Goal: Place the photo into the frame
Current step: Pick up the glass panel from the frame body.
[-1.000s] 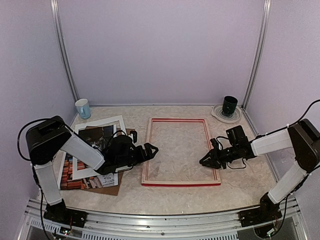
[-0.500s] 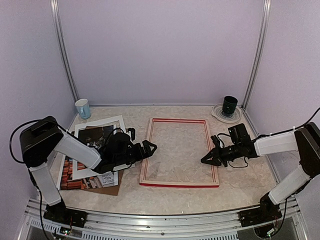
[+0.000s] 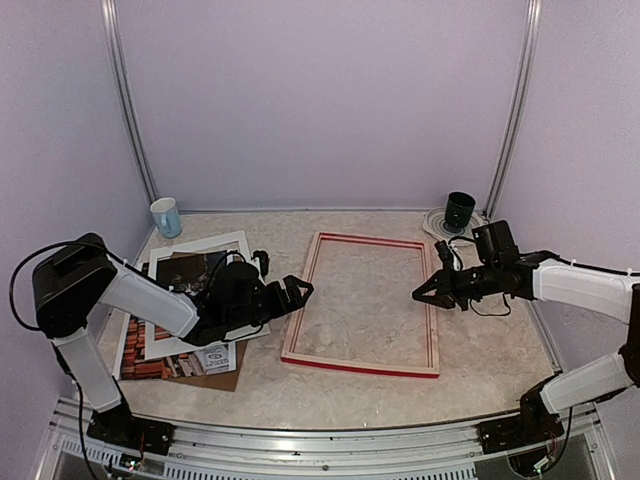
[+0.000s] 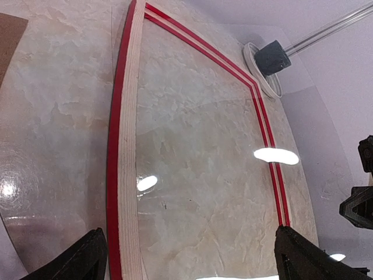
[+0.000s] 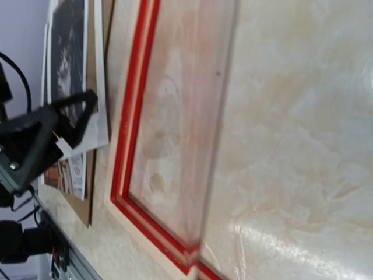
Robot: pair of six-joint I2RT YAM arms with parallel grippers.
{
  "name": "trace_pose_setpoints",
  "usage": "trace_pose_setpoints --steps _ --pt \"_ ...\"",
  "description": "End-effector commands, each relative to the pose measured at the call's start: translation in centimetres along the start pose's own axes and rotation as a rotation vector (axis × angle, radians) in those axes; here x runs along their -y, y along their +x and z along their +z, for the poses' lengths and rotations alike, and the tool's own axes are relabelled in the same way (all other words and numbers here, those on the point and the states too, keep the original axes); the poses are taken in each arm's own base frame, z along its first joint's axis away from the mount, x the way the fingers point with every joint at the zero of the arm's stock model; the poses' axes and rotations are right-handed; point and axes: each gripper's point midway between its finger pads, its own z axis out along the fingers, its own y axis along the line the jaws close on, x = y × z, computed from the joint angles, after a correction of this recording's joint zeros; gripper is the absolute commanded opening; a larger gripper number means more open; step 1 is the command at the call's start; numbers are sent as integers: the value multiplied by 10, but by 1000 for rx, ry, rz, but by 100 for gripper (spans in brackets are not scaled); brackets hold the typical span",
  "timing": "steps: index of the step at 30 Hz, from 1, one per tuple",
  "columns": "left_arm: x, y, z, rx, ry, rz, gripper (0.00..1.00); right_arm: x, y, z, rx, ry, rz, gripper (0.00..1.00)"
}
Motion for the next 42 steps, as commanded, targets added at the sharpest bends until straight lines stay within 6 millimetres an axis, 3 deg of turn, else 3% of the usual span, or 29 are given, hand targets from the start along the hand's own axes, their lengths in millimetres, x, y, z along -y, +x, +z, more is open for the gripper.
trace_pose_setpoints --steps 1,7,13,22,29,38,42 --pt "9 -4 -4 12 9 10 99 -9 -24 -23 96 31 -41 0" --pt "14 0 -2 4 12 14 99 -32 -40 -34 131 -14 -77 0" --pt "5 8 3 -10 -27 5 99 -53 -58 -43 161 -41 -106 0" --pt "-4 11 2 0 -71 -17 99 -41 -57 -49 171 45 -122 0" --pt "-8 16 5 -11 -80 -19 99 -51 -61 -61 205 30 -140 0" --pt "-14 14 6 7 -101 -15 99 -86 -81 -82 285 -50 -197 0" --pt "-6 4 1 40 -63 -8 99 -102 -89 -89 319 -100 -225 0"
